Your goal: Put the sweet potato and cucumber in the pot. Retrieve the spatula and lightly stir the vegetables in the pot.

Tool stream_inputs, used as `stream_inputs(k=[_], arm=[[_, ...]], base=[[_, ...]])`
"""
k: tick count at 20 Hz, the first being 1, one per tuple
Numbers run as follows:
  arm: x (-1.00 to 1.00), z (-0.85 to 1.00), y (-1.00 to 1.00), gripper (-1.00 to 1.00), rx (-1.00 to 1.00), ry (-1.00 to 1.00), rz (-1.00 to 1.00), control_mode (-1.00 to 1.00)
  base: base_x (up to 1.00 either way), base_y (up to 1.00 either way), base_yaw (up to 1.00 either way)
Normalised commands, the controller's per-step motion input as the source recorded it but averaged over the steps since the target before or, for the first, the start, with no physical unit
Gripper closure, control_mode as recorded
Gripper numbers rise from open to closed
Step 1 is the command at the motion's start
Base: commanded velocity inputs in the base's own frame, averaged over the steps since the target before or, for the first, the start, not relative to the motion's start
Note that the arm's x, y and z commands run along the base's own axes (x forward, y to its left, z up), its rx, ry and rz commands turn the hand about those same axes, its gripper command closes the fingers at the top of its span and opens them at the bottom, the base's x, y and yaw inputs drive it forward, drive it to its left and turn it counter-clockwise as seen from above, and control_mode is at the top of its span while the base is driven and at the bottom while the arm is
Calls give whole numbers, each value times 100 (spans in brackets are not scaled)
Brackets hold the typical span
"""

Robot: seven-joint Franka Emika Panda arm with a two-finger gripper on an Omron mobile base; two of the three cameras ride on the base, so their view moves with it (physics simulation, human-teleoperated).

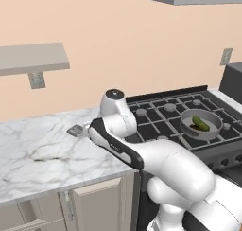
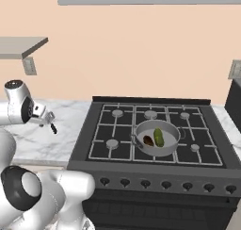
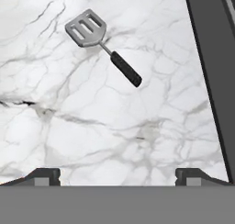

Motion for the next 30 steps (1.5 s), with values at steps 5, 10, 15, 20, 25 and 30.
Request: stream_inputs(k=[5, 10, 15, 20, 25, 30], arm=[[94, -18, -72, -100, 9, 4, 31, -100], [77, -48, 4, -100, -8, 4, 12, -100], [36, -35, 55, -100, -23, 6, 0, -100], [14, -24, 17, -100, -3, 15, 1, -100], [45, -45, 0, -100, 0, 16, 1, -100], [11, -15, 18, -100, -6, 1, 1, -100]], base=[[0, 0, 0], [0, 0, 0], [0, 0, 0], [0, 0, 0], [0, 0, 0], [0, 0, 0]])
